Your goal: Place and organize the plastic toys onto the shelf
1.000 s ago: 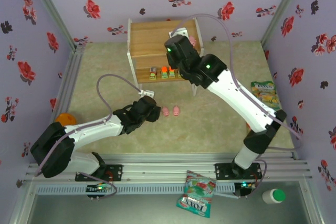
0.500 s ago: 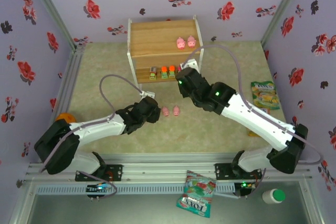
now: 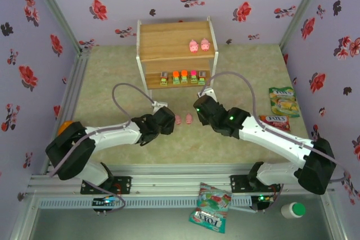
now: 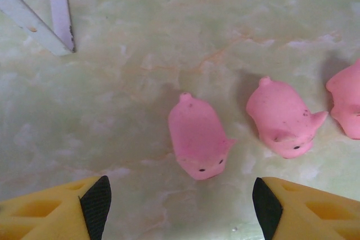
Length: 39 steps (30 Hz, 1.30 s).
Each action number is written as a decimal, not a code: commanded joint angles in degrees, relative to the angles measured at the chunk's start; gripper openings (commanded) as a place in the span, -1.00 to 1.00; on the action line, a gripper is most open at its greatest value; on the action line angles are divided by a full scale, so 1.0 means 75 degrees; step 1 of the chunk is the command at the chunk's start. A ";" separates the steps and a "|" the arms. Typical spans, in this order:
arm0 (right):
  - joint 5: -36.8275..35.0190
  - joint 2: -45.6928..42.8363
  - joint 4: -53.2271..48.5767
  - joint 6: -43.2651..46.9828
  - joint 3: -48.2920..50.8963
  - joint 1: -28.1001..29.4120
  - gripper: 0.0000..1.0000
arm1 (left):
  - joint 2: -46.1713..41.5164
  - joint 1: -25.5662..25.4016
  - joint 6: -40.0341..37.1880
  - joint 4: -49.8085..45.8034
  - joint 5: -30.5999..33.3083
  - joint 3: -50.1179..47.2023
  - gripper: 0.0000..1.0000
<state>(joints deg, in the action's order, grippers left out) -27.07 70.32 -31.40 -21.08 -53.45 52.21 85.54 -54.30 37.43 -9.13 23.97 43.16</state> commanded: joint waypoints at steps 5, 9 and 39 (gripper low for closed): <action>0.0312 -0.0695 0.1507 -0.0024 0.1287 -0.0643 -0.20 | 0.0417 -0.0118 0.0641 -0.0462 0.0559 0.0556 0.43; 0.0418 -0.1150 0.2153 0.0101 0.1904 -0.0944 -0.20 | 0.0632 -0.0135 0.0769 -0.0540 0.0586 0.0699 0.43; 0.0199 -0.1254 0.3782 -0.0072 0.3242 -0.1223 -0.25 | 0.1702 -0.0178 0.1302 -0.0708 0.0969 0.1316 0.30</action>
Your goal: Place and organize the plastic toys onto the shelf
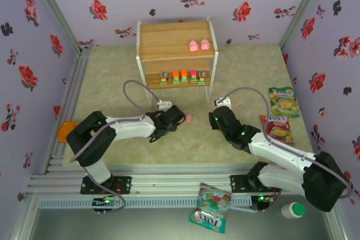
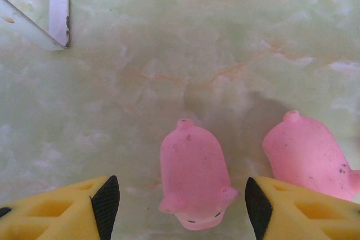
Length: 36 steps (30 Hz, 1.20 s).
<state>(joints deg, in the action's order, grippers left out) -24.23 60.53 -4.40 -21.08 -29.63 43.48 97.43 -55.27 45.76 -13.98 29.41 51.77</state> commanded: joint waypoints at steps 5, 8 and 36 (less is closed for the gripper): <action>-0.0167 0.0076 0.0207 -0.0072 0.0083 -0.0073 -0.27 | 0.0246 -0.0051 0.0191 0.0011 0.0246 0.0188 0.29; -0.0166 0.0097 0.0216 -0.0081 0.0077 -0.0068 -0.28 | 0.0275 -0.0049 0.0233 0.0078 0.0251 0.0154 0.29; -0.0118 0.0423 0.0237 -0.0048 -0.0005 -0.0105 -0.30 | 0.0082 -0.0040 0.0381 0.0821 0.0264 -0.0471 0.13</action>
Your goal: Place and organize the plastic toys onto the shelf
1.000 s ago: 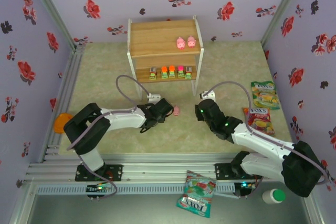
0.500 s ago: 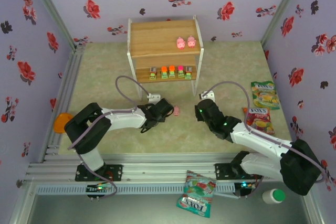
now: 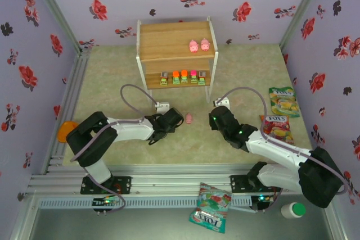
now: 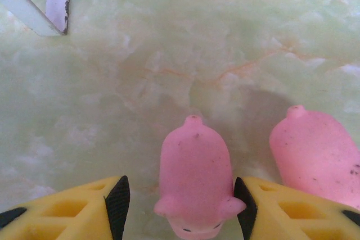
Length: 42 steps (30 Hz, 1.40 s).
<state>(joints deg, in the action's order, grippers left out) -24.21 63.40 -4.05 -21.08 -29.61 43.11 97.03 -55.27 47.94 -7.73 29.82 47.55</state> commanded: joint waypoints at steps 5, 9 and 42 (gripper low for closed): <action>-0.0120 0.0043 0.0191 -0.0037 -0.0014 -0.0056 -0.30 | 0.0309 -0.0038 0.0007 0.0022 0.0207 0.0184 0.12; -0.0135 0.0032 0.0181 -0.0035 -0.0014 -0.0071 -0.30 | 0.0375 -0.0038 0.0027 0.0021 0.0208 0.0199 0.03; -0.0132 0.0009 0.0153 -0.0037 -0.0025 -0.0095 -0.31 | 0.0057 -0.0051 0.0025 -0.0152 0.0207 0.0127 -0.39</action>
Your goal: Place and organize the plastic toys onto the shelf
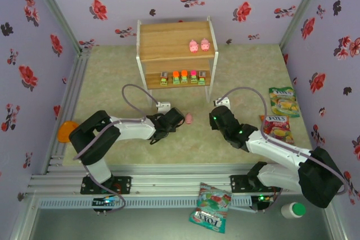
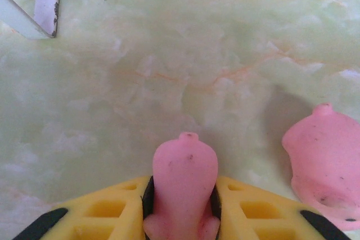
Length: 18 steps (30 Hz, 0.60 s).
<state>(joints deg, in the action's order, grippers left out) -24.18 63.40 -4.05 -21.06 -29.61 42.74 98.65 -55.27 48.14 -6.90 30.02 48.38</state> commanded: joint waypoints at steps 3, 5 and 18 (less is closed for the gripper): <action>-0.0125 0.0008 0.0154 -0.0038 -0.0025 -0.0045 -0.31 | -0.0430 -0.0081 -0.0105 -0.0439 0.0305 0.0047 -0.40; -0.0127 0.0025 0.0154 -0.0039 -0.0038 -0.0052 -0.31 | -0.0636 -0.0130 -0.0171 -0.0602 0.0464 0.0096 -0.40; -0.0139 0.0042 0.0153 -0.0027 -0.0037 -0.0050 -0.31 | -0.1929 -0.0342 -0.0684 -0.2060 0.0909 0.1022 -0.38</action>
<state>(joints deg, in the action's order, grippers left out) -24.18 63.40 -4.05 -21.06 -29.61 42.74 86.65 -57.39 44.97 -17.58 34.11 53.41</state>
